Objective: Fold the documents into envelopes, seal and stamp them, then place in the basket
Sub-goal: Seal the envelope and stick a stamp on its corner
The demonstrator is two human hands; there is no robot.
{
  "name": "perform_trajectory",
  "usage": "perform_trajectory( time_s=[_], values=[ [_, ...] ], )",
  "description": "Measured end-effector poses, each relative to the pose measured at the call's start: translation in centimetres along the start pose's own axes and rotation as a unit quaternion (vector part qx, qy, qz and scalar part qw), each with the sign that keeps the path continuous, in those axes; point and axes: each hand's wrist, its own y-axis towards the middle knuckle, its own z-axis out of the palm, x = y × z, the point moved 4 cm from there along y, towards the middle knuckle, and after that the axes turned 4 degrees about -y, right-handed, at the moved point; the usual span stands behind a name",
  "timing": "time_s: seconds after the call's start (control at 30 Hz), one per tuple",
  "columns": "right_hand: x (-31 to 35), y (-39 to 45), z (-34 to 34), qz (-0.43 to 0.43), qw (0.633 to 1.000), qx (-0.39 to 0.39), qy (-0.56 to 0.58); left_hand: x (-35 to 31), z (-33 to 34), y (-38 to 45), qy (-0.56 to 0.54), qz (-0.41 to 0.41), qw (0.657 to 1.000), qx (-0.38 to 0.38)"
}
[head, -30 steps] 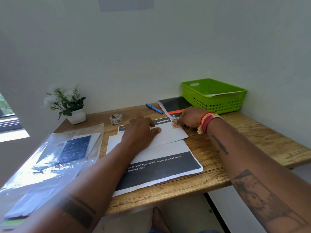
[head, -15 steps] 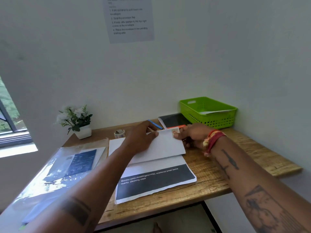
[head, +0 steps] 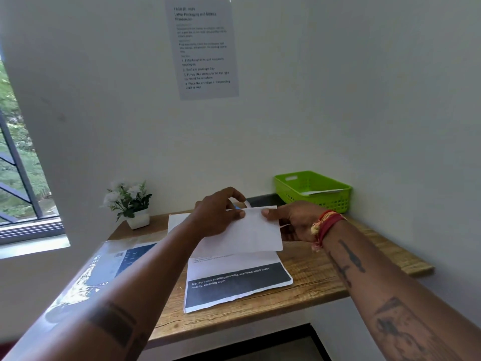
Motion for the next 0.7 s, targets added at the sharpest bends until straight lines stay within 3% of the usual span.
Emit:
perform_trajectory(
  time_s=[0.37,0.47,0.7],
  values=[
    [0.2,-1.0,0.3,-0.033,0.999,-0.035,0.024,-1.4,0.3,-1.4,0.029,0.007,0.999,0.012],
    [0.0,-1.0,1.1,-0.04,0.999,-0.01,0.029,-2.7,1.1,-1.1,0.033,0.018,0.999,0.039],
    [0.2,-1.9,1.5,-0.044,0.992,0.038,0.109,-2.8,1.1,0.0,0.017,0.006,1.0,0.024]
  ],
)
